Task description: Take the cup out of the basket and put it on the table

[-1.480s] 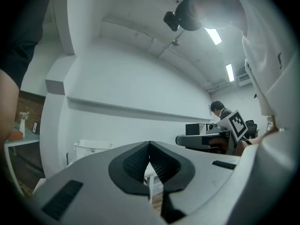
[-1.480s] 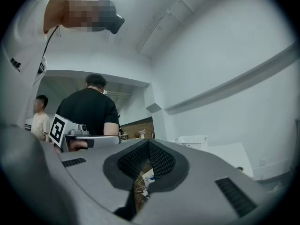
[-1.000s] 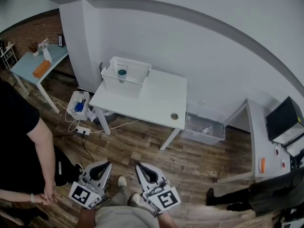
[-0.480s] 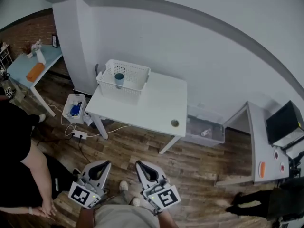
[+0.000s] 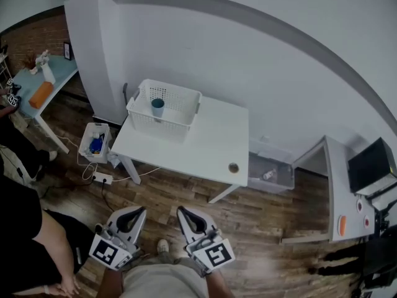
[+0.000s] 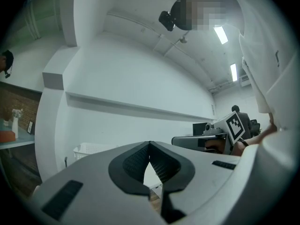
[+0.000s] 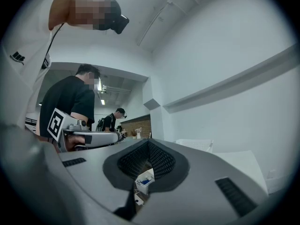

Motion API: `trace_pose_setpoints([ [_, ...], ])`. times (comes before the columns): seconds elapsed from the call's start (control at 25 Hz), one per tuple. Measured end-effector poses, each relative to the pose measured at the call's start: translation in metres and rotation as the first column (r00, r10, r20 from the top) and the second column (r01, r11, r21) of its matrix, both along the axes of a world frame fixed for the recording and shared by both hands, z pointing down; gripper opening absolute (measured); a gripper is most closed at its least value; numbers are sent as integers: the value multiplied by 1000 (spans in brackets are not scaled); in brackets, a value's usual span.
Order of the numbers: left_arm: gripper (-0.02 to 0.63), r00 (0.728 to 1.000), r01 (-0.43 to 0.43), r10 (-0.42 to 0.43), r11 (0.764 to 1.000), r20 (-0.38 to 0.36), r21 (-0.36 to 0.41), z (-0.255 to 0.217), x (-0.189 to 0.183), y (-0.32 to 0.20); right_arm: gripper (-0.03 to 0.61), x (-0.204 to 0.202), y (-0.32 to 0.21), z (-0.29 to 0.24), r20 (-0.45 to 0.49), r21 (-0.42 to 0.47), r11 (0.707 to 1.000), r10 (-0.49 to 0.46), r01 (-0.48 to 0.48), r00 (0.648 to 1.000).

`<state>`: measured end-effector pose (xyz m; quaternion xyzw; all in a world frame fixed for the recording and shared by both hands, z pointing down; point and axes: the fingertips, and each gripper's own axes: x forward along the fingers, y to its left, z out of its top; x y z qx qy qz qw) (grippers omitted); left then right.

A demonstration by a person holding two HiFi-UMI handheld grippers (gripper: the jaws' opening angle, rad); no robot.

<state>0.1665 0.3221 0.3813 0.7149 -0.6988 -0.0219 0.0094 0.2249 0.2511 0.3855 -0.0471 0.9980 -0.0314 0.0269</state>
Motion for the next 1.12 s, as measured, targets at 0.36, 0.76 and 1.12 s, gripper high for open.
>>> trace_pose_setpoints([
  [0.36, 2, 1000, 3, -3, 1000, 11, 13, -2, -46, -29, 9, -45, -29, -3, 1, 15, 1000, -6, 6, 1000],
  [0.76, 2, 998, 59, -59, 998, 7, 15, 0, -100, -89, 9, -99, -89, -2, -1, 17, 998, -53, 53, 999],
  [1.12, 2, 990, 139, -139, 990, 5, -17, 2, -140, -145, 9, -140, -149, -3, -2, 18, 992, -125, 125, 992],
])
